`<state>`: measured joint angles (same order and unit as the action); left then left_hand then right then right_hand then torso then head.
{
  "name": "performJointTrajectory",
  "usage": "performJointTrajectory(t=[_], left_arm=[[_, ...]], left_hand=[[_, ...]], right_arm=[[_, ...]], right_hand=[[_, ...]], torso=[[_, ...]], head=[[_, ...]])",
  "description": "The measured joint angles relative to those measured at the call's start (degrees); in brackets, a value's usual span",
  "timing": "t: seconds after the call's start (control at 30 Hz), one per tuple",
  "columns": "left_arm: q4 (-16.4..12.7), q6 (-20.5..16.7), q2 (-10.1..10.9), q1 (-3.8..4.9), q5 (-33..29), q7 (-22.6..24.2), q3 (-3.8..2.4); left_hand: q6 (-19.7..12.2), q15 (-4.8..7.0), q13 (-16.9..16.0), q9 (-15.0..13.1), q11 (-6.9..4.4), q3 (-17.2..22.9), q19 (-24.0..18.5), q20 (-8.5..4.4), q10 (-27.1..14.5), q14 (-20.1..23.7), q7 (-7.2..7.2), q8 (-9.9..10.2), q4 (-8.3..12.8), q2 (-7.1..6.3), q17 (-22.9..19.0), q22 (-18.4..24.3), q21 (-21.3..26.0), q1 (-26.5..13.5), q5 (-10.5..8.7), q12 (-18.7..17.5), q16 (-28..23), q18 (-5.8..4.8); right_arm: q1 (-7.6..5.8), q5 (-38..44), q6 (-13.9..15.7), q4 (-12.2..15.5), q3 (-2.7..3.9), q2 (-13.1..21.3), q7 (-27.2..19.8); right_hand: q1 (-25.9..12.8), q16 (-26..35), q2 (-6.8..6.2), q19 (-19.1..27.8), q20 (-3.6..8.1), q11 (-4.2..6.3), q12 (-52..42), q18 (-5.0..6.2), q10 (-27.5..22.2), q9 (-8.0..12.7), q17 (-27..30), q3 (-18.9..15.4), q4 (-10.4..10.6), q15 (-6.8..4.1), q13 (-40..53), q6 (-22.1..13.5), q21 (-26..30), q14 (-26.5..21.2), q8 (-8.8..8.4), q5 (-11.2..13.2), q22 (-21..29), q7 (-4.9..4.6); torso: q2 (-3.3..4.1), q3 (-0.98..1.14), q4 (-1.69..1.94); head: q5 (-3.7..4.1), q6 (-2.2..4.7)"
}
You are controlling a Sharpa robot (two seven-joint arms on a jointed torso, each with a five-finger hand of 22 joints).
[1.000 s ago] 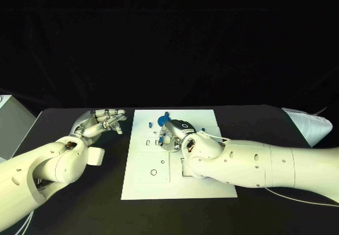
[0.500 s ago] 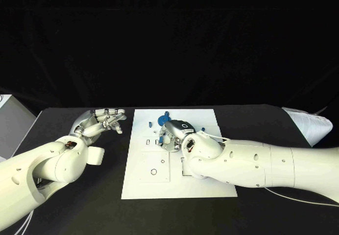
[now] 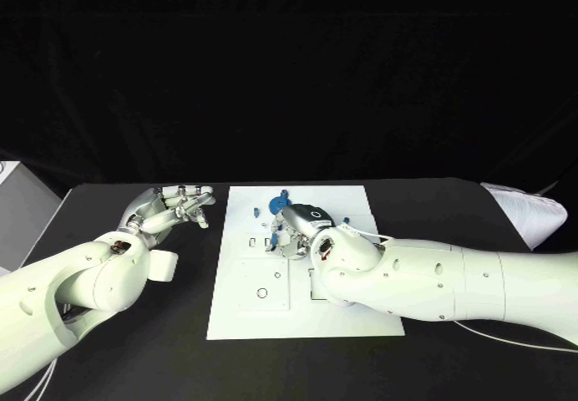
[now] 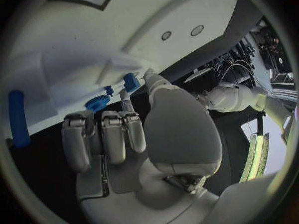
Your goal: Assemble the parts on the task board
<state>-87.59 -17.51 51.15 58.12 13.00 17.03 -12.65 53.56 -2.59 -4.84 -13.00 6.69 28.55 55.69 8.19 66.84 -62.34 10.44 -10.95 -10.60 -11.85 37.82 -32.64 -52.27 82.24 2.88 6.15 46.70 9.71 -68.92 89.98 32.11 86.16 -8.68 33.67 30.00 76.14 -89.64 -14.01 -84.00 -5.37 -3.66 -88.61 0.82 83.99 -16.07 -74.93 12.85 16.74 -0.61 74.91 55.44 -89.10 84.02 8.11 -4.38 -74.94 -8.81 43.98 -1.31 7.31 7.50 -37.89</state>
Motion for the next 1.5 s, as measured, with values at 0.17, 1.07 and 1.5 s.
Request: performJointTrajectory(t=[0.17,1.07,1.5], left_arm=[[0.3,0.0,-0.3,0.0,0.7,-0.6,0.0],[10.2,11.9,-10.2,5.22,30.6,-29.9,0.59],[15.8,20.9,-17.5,9.39,41.5,-42.3,4.44]], left_hand=[[-1.2,-0.06,-1.2,-0.1,-0.1,-1.3,0.0,0.0,1.5,-0.8,0.3,-0.2,-0.8,-0.43,0.5,-0.3,-0.9,-2.1,0.0,2.6,1.5,0.0],[-3.5,3.94,-57.5,-14.4,-5.04,-3.1,24.9,-3.98,7.7,-21.7,-4.47,-22.6,-6.3,0.3,37.1,-42.3,-31.1,-14.8,-0.05,67.2,42.2,-5.82],[-4.9,3.93,-56.4,-15.5,-4.72,-3.6,24.9,-3.98,6.9,-21.7,-4.11,-23.2,-6.1,1.16,37.1,-42.1,-31.1,-16.4,-0.05,66.9,42.2,-5.82]], right_arm=[[0.02,-0.1,1.7,1.7,0.0,1.5,-0.8],[-7.46,-30.7,8.1,-1.3,2.06,11.4,-25.2],[-8.65,-34.5,3.3,-3.8,2.07,11.5,-23.2]], right_hand=[[-1.3,0.0,0.69,0.0,0.0,0.0,0.2,0.0,0.0,0.4,0.0,-6.6,0.1,0.4,0.0,-0.5,0.2,0.0,-0.39,-2.5,0.0,-0.09],[3.8,0.0,3.44,0.0,-0.4,0.02,-0.2,0.0,0.0,-1.1,0.0,-5.3,-0.3,0.4,0.0,1.3,1.1,0.0,1.85,-11.3,0.0,0.6],[2.9,0.0,3.31,0.0,-0.4,0.02,-0.2,0.0,0.0,-1.4,0.0,-5.5,-0.1,0.4,0.0,0.8,1.3,0.0,1.84,-11.3,0.0,0.63]], torso=[[-0.03,0.0,0.03],[-2.4,0.81,-0.96],[-3.1,1.49,-1.26]], head=[[-0.16,-0.07],[-1.73,-0.52],[-2.58,-1.36]])
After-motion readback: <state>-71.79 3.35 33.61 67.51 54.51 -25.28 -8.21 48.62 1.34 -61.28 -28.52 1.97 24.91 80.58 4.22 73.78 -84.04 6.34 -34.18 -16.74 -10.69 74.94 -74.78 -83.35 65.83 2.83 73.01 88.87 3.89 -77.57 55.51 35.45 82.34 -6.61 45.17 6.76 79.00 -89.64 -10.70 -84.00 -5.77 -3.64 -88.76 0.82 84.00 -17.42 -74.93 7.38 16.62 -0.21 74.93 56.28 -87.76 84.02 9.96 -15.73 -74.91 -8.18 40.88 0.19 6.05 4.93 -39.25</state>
